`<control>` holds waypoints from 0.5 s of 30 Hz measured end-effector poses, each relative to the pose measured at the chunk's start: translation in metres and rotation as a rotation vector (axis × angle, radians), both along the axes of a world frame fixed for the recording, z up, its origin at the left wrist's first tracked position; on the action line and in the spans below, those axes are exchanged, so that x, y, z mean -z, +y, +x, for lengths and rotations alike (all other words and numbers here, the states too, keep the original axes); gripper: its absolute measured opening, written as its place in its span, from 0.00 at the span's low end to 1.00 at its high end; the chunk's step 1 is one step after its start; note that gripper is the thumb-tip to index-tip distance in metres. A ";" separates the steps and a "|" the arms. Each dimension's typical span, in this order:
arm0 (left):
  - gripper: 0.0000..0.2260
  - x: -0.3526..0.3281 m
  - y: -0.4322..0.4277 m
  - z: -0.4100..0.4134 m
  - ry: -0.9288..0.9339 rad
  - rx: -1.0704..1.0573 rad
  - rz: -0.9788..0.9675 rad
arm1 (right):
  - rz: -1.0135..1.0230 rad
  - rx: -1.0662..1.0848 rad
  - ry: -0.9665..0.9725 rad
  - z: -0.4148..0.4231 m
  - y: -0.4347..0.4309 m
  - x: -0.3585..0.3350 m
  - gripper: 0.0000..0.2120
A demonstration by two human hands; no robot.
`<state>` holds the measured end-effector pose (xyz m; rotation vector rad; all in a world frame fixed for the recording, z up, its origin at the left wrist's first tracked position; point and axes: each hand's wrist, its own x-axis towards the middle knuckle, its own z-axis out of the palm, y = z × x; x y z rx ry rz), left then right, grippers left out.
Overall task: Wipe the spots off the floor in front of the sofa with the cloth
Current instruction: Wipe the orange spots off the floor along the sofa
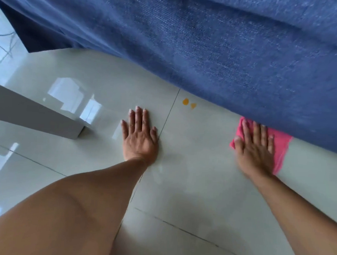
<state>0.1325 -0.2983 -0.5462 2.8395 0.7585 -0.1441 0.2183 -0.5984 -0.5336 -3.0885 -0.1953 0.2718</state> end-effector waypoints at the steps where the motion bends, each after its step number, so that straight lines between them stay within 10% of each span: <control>1: 0.28 0.001 0.001 0.001 -0.007 0.000 0.004 | 0.045 0.084 -0.011 0.022 0.021 -0.007 0.32; 5: 0.28 0.002 0.000 -0.003 -0.018 0.002 0.012 | 0.372 0.169 0.131 0.083 0.121 -0.002 0.30; 15: 0.27 0.000 0.007 -0.003 -0.082 0.002 -0.076 | 0.155 -0.793 0.110 -0.038 0.148 -0.004 0.27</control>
